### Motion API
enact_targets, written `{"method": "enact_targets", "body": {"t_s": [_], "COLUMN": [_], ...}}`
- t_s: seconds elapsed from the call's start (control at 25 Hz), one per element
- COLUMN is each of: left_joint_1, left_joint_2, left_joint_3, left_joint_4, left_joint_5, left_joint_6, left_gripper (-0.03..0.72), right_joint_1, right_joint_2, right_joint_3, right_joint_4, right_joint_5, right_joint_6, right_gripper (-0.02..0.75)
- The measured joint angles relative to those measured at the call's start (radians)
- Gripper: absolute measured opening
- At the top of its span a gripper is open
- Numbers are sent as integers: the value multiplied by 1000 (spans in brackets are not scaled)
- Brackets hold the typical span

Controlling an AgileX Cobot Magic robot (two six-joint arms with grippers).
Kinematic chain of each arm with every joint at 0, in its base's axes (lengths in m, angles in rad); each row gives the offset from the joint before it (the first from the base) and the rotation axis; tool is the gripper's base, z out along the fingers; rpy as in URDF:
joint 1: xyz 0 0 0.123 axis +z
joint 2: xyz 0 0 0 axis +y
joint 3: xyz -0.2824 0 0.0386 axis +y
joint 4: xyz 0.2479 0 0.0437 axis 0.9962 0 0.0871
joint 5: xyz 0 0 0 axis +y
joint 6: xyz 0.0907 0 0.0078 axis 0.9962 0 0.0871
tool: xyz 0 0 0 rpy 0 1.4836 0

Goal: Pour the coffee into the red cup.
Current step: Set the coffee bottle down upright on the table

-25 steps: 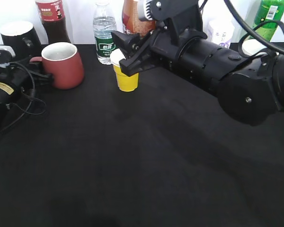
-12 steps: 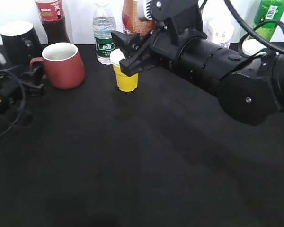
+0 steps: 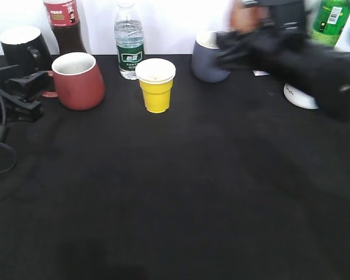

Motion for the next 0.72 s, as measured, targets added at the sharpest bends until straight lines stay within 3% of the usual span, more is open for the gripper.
{"method": "enact_targets", "body": {"t_s": [0.12, 0.4, 0.72], "left_joint_1": [-46, -49, -49], "left_joint_2": [-67, -89, -89], "left_joint_3": [0, 1, 1], "left_joint_4": [1, 12, 16], "left_joint_5": [117, 182, 189], "left_joint_6": [0, 0, 0], "left_gripper": [408, 408, 408], "right_joint_1": [-42, -42, -42], "right_joint_2": [37, 338, 492], "right_joint_3": [1, 1, -87], "right_joint_4": [4, -12, -18], "right_joint_5": [-75, -448, -478], "right_joint_6": [-1, 49, 124], "right_gripper": [527, 527, 527]}}
